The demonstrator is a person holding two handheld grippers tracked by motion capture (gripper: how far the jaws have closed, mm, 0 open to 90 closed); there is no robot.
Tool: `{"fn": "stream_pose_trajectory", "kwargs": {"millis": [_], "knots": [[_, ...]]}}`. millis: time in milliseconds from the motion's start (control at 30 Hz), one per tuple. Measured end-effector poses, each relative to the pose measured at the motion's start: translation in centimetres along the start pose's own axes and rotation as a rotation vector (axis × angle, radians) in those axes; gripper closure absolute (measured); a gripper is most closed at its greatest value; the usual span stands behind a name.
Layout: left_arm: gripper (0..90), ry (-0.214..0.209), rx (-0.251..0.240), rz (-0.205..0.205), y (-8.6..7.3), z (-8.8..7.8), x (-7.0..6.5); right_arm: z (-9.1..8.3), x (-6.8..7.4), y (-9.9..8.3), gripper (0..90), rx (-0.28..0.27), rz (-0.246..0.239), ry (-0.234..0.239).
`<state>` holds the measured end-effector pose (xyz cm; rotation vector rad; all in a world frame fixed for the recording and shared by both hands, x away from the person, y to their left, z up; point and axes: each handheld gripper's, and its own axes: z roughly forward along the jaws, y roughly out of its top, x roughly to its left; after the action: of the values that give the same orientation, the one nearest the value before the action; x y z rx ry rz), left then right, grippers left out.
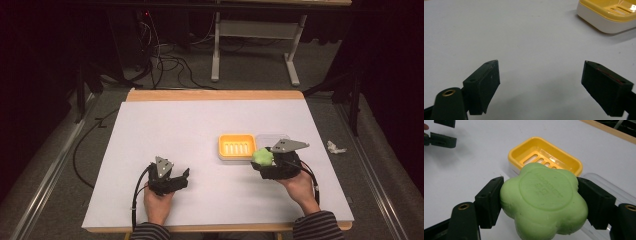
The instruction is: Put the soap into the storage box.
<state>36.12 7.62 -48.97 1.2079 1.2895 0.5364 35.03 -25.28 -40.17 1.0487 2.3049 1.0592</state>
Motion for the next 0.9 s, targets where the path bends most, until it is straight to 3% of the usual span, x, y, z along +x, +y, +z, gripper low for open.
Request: {"fn": "stream_pose_trajectory", "kwargs": {"millis": [433, 900], "knots": [[15.7, 0.001, 0.005, 0.003, 0.0, 0.0, 0.0, 2.1, -0.6, 2.8, 27.1, 0.010, -0.013, 0.023], [15.7, 0.000, 0.007, 0.000, 0.0, 0.1, 0.0, 4.6, -1.8, 3.7, 27.0, 0.036, 0.026, 0.012]]}}
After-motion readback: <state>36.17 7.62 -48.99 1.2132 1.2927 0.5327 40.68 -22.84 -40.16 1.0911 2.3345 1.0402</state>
